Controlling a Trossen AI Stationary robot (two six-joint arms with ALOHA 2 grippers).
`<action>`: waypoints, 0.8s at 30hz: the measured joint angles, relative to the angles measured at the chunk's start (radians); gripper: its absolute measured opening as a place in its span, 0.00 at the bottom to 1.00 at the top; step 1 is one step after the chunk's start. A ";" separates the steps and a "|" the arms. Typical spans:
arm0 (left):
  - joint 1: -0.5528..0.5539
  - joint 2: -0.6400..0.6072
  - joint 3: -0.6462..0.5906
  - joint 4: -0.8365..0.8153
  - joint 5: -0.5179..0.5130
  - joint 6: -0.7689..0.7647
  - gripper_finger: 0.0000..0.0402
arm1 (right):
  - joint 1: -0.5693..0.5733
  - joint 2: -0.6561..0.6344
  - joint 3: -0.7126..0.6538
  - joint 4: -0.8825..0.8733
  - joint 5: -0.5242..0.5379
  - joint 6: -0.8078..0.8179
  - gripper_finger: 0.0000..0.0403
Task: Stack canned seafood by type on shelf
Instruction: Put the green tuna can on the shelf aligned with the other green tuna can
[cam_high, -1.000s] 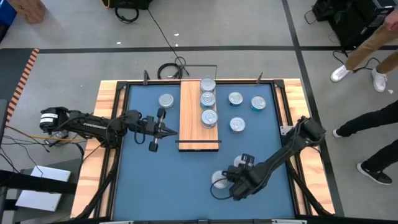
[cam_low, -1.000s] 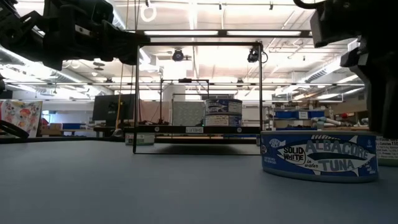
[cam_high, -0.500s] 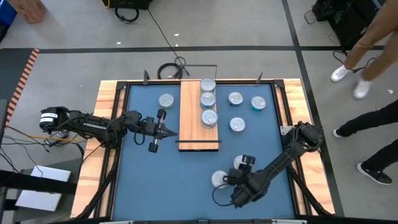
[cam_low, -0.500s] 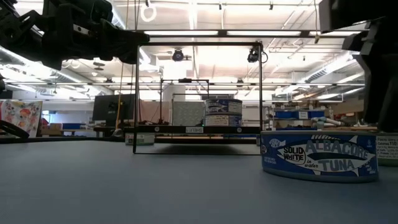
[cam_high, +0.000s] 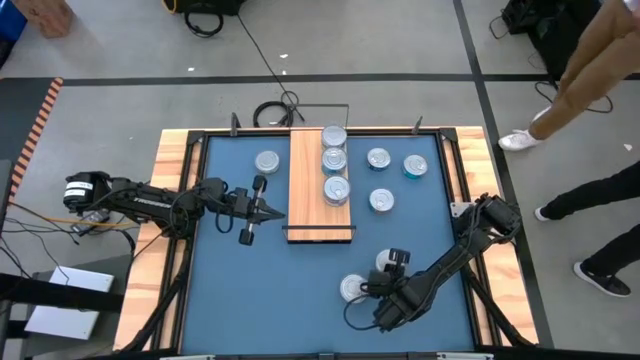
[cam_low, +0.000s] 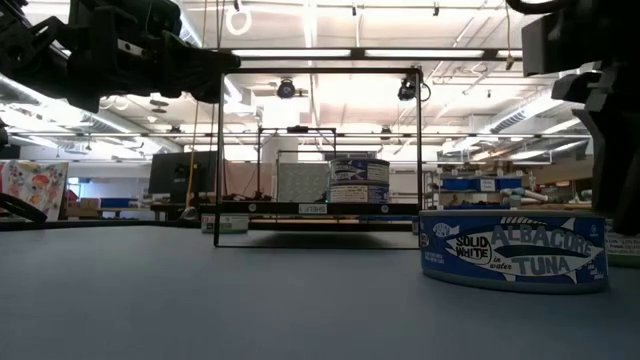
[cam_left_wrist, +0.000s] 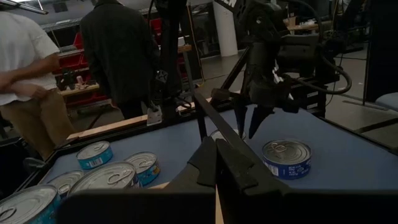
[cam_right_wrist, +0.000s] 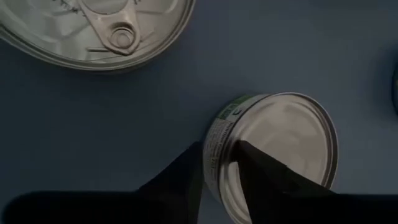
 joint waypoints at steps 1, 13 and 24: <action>0.000 0.000 0.000 0.000 0.000 0.000 0.00 | 0.000 0.000 -0.001 -0.005 0.003 0.000 0.25; -0.013 0.000 0.000 0.009 -0.004 0.000 0.01 | -0.016 -0.004 0.012 -0.034 -0.007 0.001 0.02; -0.031 0.000 0.000 0.019 -0.019 -0.001 0.01 | -0.048 -0.126 0.039 -0.037 0.033 0.072 0.00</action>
